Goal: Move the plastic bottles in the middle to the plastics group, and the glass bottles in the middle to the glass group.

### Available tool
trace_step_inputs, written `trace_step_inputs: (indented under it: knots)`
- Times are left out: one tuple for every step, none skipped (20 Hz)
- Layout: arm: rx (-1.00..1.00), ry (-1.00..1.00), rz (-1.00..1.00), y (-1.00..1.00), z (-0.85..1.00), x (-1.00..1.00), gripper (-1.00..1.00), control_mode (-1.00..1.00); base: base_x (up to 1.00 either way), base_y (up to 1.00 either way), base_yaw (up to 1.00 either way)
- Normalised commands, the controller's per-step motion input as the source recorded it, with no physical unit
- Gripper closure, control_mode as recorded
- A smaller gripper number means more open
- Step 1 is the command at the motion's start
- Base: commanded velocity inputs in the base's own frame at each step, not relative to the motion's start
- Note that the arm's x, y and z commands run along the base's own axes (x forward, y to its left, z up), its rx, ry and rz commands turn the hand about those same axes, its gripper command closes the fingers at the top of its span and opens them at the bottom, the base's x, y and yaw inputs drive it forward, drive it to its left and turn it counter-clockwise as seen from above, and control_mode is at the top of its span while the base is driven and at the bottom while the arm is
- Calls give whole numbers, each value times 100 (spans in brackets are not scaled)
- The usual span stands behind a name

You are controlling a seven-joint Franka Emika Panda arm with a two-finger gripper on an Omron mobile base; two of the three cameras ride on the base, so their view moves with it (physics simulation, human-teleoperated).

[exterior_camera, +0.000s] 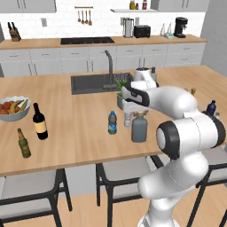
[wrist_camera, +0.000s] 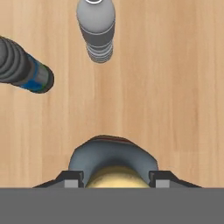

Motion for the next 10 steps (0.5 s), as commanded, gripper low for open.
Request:
trace_step_inputs:
  knots:
    - [2,0,0,49,28,-51,100,-100,0,0,0]
    - [3,0,0,52,29,-48,100,-100,0,0,0]
    - [2,1,0,65,27,-39,100,-100,0,0,0]
    - [0,2,-1,78,25,-32,100,-100,0,0,0]
    - [0,0,-1,86,22,-29,100,-100,0,0,0]
    - [0,0,0,94,23,-19,100,-100,0,0,0]
    - [0,0,0,96,21,-10,100,-100,0,0,0]
    - [0,0,0,100,17,0,100,-100,0,0,0]
    - [0,0,0,100,17,0,100,-100,0,0,0]
    - [0,0,0,100,15,0,100,-100,0,0,0]
